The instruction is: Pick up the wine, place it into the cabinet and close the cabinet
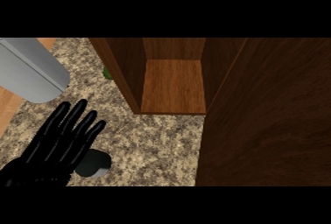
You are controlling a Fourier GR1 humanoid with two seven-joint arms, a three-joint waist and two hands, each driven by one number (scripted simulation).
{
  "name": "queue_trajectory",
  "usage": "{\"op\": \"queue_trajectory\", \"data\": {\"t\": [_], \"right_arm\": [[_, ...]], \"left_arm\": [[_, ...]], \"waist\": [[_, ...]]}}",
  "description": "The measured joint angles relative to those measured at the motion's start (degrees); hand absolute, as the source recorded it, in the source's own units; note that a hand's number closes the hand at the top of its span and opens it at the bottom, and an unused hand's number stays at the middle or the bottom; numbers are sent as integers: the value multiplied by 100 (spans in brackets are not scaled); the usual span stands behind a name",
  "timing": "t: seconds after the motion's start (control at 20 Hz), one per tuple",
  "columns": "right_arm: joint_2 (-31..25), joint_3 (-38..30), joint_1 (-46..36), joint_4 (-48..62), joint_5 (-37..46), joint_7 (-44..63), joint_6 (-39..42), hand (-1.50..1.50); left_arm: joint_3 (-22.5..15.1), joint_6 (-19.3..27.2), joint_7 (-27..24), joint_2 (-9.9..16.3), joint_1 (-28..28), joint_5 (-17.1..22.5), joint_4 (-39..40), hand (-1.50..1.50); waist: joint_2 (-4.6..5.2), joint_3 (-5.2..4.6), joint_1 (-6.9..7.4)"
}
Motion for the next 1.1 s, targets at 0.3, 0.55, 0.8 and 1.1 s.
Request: {"op": "queue_trajectory", "data": {"t": [0.3,0.55,0.8,1.1], "right_arm": [[-16,-133,-151,0,-10,154,9,-150],[29,-49,-268,-16,25,294,-50,-150],[61,-62,-322,-38,26,374,-43,-150],[156,124,-512,-66,111,606,-172,-150]], "left_arm": [[436,40,21,185,187,-41,8,-150],[859,-117,-192,300,284,-64,53,-150],[1609,-496,-528,429,573,-27,121,-150],[2411,-1125,-943,460,847,440,472,-150]], "waist": [[11,-3,1],[17,-6,-16],[22,-8,-23],[29,-8,-42]]}}
